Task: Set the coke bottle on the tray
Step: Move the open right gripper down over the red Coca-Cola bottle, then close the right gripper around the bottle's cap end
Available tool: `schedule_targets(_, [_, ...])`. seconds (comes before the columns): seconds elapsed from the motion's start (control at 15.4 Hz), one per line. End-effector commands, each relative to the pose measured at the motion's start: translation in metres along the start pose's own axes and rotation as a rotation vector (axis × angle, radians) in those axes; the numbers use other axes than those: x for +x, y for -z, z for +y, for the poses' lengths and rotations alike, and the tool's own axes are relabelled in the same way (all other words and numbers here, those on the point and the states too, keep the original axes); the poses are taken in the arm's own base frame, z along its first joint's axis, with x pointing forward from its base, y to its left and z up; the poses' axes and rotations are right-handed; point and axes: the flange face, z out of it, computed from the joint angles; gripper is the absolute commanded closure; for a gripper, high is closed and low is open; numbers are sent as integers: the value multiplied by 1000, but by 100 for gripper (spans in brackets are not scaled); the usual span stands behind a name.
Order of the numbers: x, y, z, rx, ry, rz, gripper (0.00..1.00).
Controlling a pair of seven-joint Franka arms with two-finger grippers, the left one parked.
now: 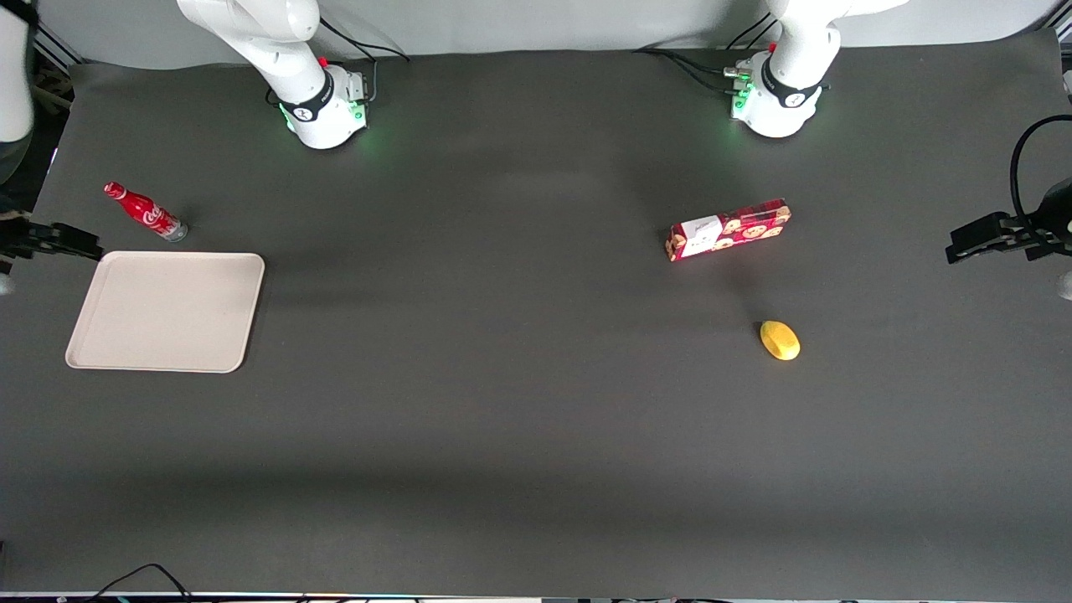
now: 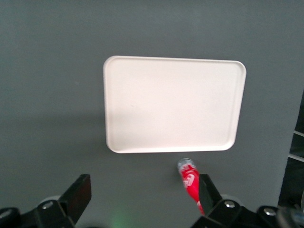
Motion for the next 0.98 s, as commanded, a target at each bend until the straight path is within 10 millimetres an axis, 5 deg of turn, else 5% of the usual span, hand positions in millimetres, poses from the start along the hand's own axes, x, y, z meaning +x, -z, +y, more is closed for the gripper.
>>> schedule_targets(0.0, [-55, -53, 69, 6, 26, 47, 0])
schedule_targets(0.33, [-132, -141, 133, 31, 7, 82, 0])
schedule_targets(0.65, [-187, -201, 142, 47, -14, 98, 0])
schedule_targets(0.91, [-199, -237, 130, 54, -6, 115, 0])
